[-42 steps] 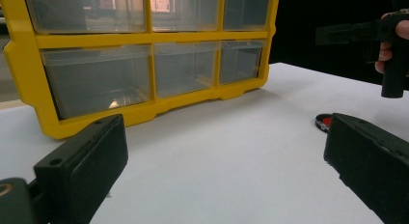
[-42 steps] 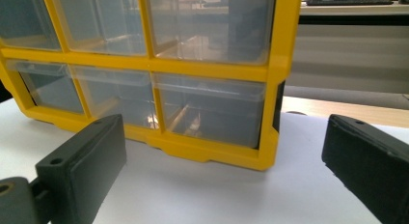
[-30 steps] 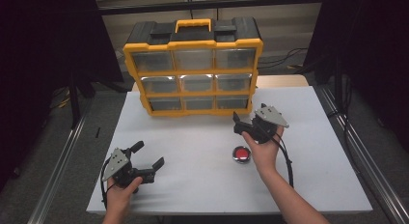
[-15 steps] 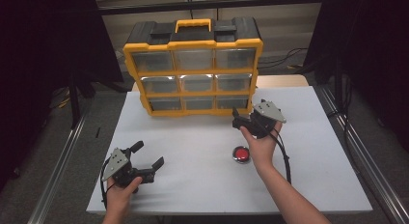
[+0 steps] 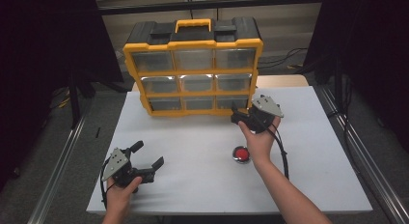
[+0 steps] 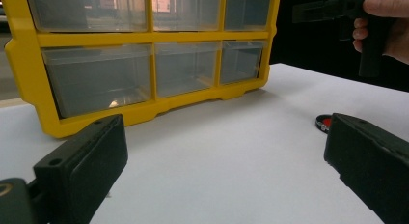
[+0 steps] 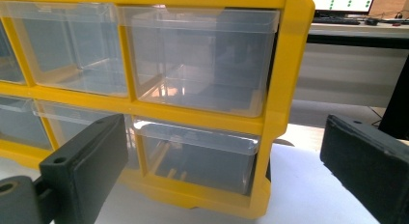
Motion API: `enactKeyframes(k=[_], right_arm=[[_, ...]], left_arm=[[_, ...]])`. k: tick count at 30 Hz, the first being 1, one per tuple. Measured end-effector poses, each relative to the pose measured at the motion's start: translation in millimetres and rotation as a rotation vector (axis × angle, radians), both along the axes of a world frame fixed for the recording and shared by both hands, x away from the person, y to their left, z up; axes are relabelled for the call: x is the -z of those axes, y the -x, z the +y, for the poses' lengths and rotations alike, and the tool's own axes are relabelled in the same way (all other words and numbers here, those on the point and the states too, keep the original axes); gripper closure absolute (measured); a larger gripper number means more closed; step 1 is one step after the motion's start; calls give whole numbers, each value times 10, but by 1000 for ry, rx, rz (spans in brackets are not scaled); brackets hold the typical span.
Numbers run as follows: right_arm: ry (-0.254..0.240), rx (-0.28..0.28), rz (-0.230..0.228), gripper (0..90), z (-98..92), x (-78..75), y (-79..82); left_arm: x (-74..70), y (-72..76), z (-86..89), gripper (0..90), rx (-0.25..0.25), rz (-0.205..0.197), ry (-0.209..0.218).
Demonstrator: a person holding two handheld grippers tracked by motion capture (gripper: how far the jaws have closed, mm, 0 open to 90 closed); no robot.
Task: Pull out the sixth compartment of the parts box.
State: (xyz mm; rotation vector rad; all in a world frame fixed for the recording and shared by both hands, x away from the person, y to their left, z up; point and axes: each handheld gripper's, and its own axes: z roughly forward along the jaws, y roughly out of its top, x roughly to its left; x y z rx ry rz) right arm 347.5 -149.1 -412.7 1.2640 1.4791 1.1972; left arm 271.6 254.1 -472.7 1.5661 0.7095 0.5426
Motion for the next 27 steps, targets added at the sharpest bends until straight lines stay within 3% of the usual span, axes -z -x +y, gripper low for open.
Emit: enactKeyframes(k=[1,8,27], right_arm=[[-1,9,-1,27,5,1,-8],[-7,28,-3,26,2,-31,-71],[-20,51,3,31,64,-71,-214]], left_arm=[[-2,0,8,17,-6,-1,-19],[-2,-5,12,17,-10,-8,-25],[1,-7,3,18,-9,1,-8]])
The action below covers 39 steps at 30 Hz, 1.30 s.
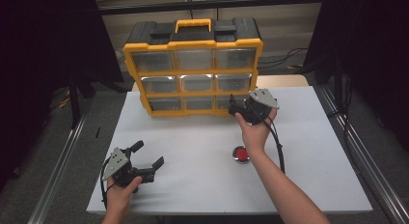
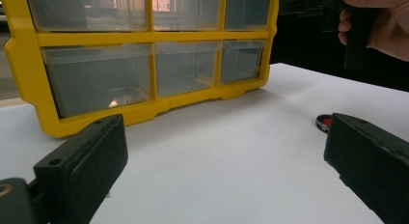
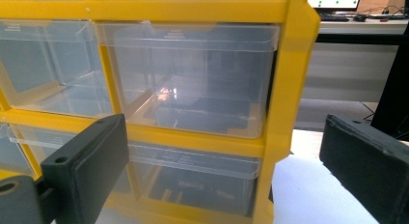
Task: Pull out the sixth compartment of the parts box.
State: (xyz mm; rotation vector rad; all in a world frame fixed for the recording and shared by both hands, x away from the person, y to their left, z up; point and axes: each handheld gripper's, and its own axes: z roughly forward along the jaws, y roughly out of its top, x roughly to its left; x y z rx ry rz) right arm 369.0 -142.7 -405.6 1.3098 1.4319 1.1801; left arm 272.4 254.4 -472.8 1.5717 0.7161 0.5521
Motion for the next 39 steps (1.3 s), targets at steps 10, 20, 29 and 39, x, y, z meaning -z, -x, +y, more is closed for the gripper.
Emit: enactKeyframes(k=[10,20,29,39], right_arm=[[-7,24,4,31,6,-19,-77],[2,26,-5,31,13,-49,-124],[2,38,-18,30,57,-105,-178],[8,32,-26,31,126,-135,-240]], left_arm=[[0,-3,5,18,0,0,-3],[3,-5,1,18,4,1,2],[7,-8,-5,18,5,4,5],[7,-12,2,18,2,1,-2]])
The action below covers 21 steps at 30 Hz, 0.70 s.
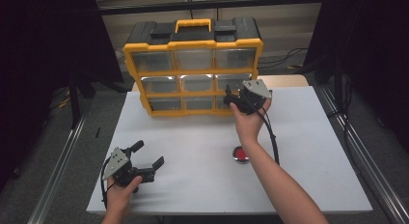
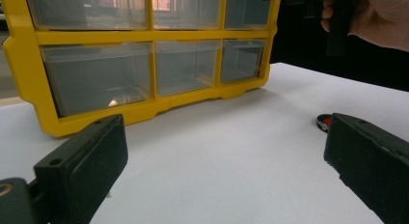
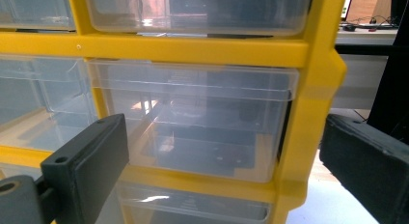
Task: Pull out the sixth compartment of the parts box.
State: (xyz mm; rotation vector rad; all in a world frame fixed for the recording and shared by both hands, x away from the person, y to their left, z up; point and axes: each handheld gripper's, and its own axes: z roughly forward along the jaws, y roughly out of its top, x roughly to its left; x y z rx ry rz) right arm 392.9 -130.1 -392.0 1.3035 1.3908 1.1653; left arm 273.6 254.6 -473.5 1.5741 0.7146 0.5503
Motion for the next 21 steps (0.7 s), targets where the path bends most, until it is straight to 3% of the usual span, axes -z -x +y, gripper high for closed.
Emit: enactKeyframes(k=[6,8,11,17,19,21], right_arm=[[-7,6,-2,31,13,-19,-27],[3,9,-4,31,22,-26,-34],[64,6,-21,31,31,-45,-33],[222,5,-56,48,70,-67,-19],[289,14,-73,63,89,-78,-21],[332,17,-83,73,94,-89,-24]], left_arm=[[2,-2,-5,18,0,2,11],[0,-4,3,18,-4,-2,-7],[3,-2,-7,18,2,6,18],[2,-2,-7,18,-1,7,15],[1,-7,8,18,-6,-1,-13],[2,-3,-6,18,-8,0,9]])
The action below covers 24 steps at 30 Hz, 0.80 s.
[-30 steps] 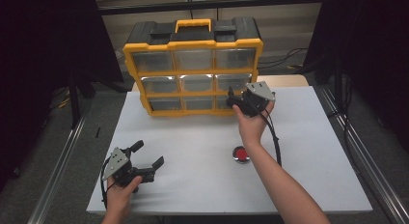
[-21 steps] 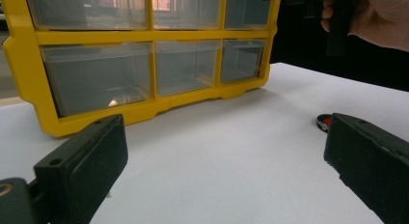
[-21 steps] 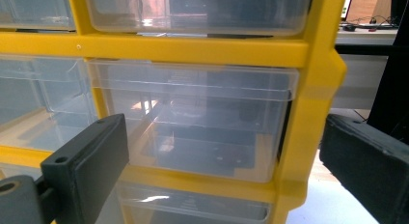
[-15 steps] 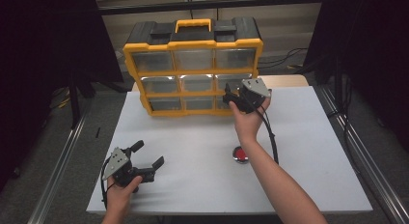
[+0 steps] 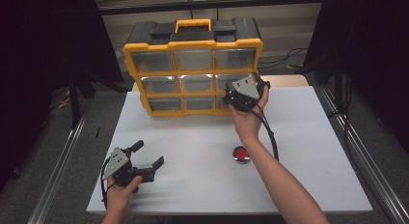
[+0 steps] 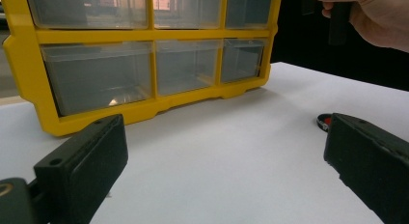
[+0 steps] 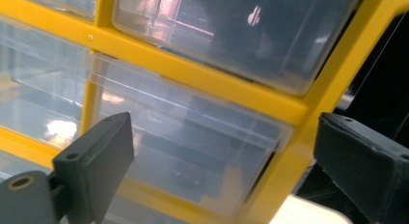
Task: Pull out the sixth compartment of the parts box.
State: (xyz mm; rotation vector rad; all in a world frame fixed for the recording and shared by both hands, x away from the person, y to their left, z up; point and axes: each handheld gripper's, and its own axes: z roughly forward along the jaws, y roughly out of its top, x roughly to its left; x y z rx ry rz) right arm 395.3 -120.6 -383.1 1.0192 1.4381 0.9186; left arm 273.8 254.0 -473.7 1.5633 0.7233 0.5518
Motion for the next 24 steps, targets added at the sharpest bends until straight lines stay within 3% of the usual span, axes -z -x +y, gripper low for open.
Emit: enactKeyframes(k=[2,3,4,10,12,15,24], right_arm=[[23,6,-6,75,0,-6,-2],[54,10,-9,82,5,-11,-3],[105,17,-20,92,15,-18,-2],[241,38,-52,120,46,-14,2],[254,39,-51,125,54,-8,2],[323,51,-68,146,64,-4,-3],[416,53,-69,207,69,-5,-14]], left_arm=[[2,1,0,18,11,5,8],[2,0,-3,18,4,3,7],[-1,-4,18,18,3,-1,-24],[0,-4,15,18,2,-2,-24],[0,-4,16,18,1,-2,-26],[3,-2,10,18,5,6,-19],[5,-7,4,18,13,4,-8]])
